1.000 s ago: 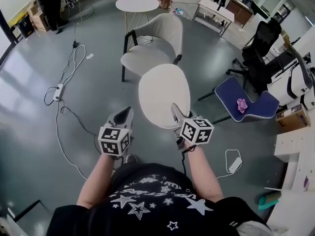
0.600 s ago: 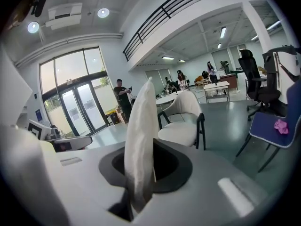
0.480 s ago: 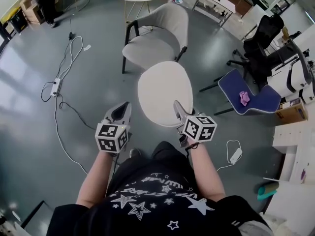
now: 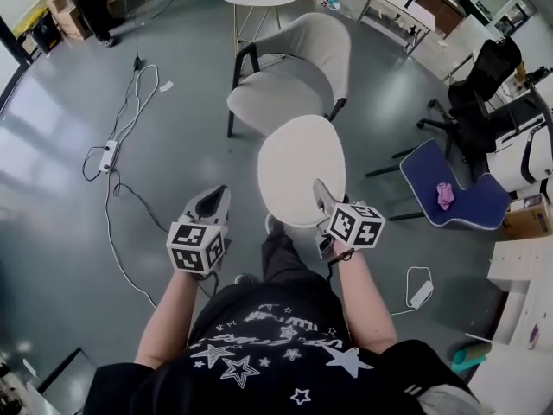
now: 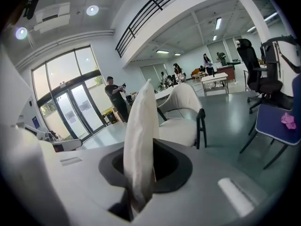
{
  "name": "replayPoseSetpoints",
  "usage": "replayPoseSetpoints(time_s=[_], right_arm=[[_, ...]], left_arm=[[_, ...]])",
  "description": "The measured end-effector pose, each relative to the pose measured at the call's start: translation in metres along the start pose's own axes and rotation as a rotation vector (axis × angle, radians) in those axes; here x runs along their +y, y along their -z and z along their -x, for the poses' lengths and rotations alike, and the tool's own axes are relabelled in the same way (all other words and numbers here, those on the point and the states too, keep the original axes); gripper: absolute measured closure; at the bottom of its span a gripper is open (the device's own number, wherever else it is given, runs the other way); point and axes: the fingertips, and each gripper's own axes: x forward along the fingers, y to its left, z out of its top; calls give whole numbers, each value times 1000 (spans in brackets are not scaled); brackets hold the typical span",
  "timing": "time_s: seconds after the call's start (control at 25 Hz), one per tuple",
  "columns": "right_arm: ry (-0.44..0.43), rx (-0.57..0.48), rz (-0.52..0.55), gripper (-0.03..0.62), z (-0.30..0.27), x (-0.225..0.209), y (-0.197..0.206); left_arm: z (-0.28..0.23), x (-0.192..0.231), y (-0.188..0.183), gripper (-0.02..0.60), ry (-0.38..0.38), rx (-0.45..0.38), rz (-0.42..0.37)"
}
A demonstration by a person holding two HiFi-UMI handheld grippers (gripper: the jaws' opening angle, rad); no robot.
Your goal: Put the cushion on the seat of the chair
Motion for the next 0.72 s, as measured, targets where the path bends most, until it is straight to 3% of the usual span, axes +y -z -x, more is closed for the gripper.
replayPoseSetpoints(time_s=[0.32,0.72], right_arm=[[-84,14,18,540,-79,-21,-72],[-105,23,-1,539,-136,-79,-128]], left_arm=[[-72,28,-57,574,-74,-11,-4],[-165,25,-87,574,-72,31,0]])
